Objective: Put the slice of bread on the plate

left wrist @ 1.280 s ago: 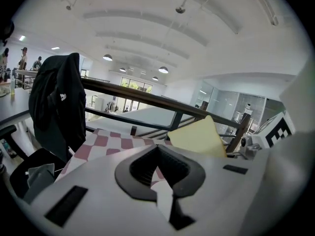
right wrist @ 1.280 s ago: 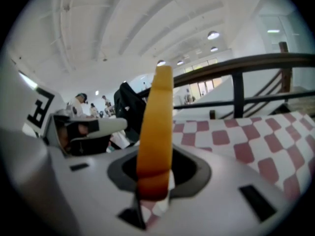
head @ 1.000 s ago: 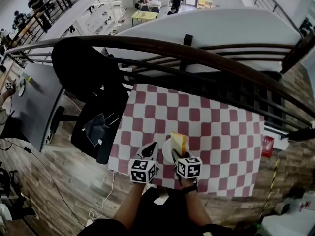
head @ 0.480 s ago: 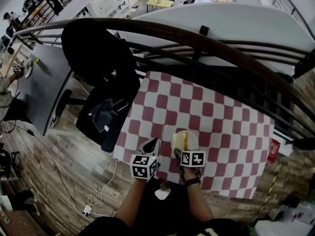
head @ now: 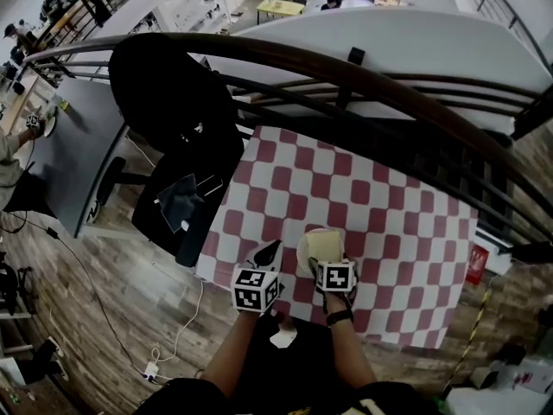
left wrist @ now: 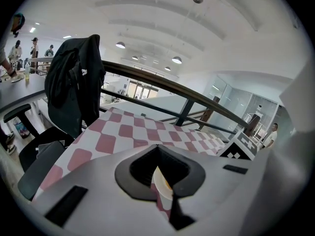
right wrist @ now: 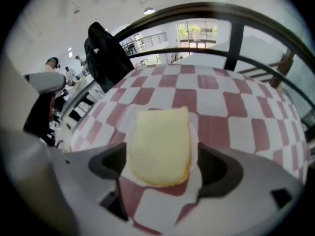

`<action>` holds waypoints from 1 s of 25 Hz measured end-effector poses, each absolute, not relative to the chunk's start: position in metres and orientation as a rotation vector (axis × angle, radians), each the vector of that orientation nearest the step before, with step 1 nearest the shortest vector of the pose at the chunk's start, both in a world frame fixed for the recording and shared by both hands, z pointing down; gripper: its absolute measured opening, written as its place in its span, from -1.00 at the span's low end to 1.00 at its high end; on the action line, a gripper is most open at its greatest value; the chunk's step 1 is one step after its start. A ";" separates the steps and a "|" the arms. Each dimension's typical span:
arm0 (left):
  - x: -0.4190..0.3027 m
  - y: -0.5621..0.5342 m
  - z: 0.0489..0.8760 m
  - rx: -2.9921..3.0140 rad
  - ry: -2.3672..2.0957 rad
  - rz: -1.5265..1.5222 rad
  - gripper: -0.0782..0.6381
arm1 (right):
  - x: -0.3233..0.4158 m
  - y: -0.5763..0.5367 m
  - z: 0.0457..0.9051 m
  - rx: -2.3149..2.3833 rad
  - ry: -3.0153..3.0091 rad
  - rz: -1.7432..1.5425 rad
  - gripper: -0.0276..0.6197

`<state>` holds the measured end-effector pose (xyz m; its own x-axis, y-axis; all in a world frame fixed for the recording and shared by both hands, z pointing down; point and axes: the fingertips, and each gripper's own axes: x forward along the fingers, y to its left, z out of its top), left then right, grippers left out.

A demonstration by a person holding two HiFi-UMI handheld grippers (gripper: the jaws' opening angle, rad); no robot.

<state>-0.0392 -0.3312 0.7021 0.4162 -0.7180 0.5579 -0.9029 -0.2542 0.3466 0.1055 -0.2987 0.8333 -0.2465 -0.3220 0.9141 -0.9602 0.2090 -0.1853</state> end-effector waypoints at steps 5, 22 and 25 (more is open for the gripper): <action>-0.021 -0.343 0.688 2.106 -1.336 0.374 -0.73 | 0.117 -0.321 0.803 1.315 -1.841 1.019 0.45; 0.021 -0.402 0.528 2.467 -1.356 0.133 -0.73 | 0.102 -0.395 0.526 1.583 -2.447 0.399 -0.72; 0.021 -0.406 0.491 2.527 -1.382 0.067 -0.73 | 0.100 -0.390 0.473 1.647 -2.520 0.237 -0.86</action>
<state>0.0209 -0.4065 0.4910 0.5467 -0.8212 0.1636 -0.8331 -0.5139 0.2043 0.1003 -0.3899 0.4733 -0.4000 -0.8973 0.1867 -0.9164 0.3952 -0.0642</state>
